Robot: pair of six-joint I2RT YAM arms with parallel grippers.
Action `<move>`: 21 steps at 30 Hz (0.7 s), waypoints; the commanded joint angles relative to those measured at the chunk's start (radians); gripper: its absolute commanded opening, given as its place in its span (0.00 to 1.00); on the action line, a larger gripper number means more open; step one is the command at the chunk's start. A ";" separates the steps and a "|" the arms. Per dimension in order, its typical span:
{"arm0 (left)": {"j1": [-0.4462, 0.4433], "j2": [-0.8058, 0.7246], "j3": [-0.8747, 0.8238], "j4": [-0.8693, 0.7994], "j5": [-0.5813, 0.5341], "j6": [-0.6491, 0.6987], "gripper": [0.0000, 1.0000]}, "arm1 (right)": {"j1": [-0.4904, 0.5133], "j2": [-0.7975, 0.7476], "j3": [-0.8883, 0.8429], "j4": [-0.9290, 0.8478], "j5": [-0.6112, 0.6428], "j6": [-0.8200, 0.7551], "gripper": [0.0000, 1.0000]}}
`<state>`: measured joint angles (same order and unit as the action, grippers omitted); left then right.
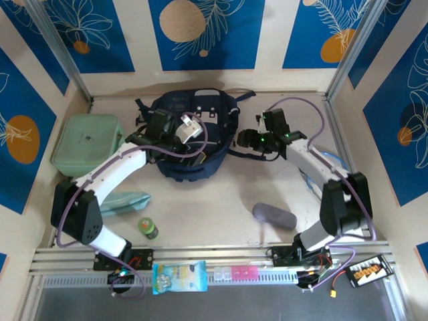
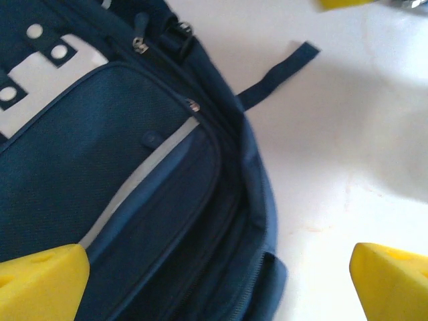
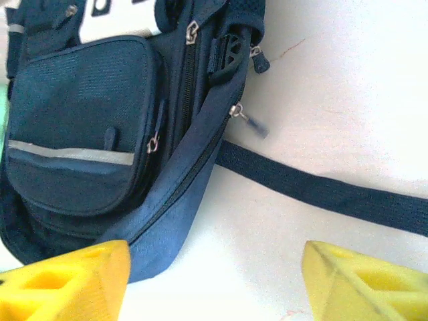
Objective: Pack the student bag
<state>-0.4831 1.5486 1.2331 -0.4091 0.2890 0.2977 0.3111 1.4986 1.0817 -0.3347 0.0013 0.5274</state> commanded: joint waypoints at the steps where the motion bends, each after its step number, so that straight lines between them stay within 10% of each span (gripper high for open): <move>1: -0.011 0.099 0.096 -0.041 -0.084 0.065 1.00 | -0.012 -0.062 -0.088 0.083 0.037 0.033 0.74; 21: -0.058 0.529 0.552 -0.579 -0.114 0.457 0.85 | -0.026 -0.059 -0.158 0.108 -0.058 0.095 0.78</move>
<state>-0.5190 2.0357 1.7500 -0.8646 0.1986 0.6765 0.2874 1.4258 0.9329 -0.2432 -0.0128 0.5953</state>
